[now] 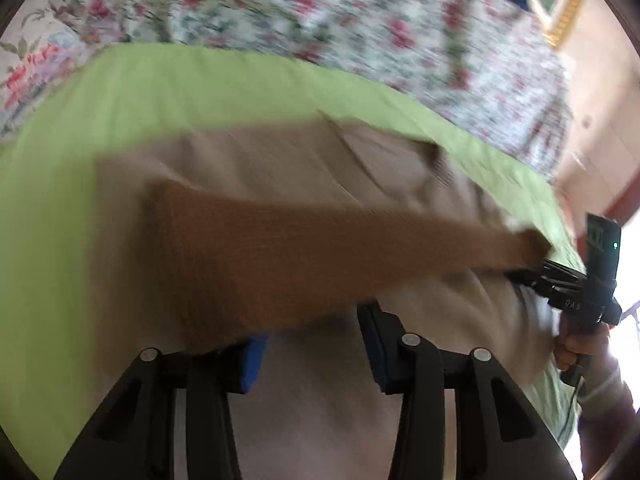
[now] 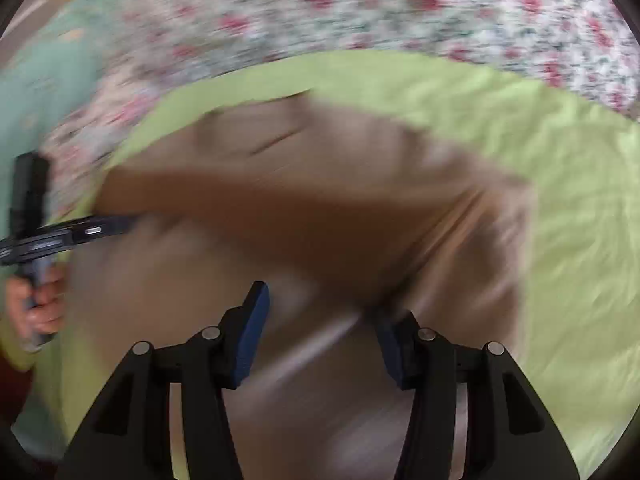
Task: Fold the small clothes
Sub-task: 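Fold the hem up toward the collar with both grippers and release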
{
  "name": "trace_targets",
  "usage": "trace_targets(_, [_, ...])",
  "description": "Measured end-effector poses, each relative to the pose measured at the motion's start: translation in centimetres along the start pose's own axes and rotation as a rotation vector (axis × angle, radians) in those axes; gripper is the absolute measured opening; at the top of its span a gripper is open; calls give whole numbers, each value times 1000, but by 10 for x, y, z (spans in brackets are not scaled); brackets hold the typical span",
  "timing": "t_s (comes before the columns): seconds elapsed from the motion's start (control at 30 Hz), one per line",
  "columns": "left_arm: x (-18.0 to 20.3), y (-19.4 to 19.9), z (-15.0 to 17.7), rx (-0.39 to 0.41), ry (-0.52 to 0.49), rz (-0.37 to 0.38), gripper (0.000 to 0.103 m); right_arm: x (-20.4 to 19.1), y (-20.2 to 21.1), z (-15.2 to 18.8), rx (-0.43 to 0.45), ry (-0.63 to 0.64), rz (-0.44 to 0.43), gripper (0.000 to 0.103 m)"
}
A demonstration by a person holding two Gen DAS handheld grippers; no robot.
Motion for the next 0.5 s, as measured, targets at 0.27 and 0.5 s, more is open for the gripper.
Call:
trace_targets(0.27, [-78,31,-21,91,176,-124,47,53,30,-50,206,-303,21,53])
trace_targets(0.5, [-26,84,52,139,198,-23,52,8,68,17,187,-270,-129,53])
Point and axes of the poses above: each gripper's, at about its wrist camera, not at the fingertips, and y roughly against the way its jaws point, x to its right, z to its underside, the point moved 7 cm from there along -y, roughly the way its jaws point, and after that the axes turned 14 degrees about -y, right-handed, at the moved point
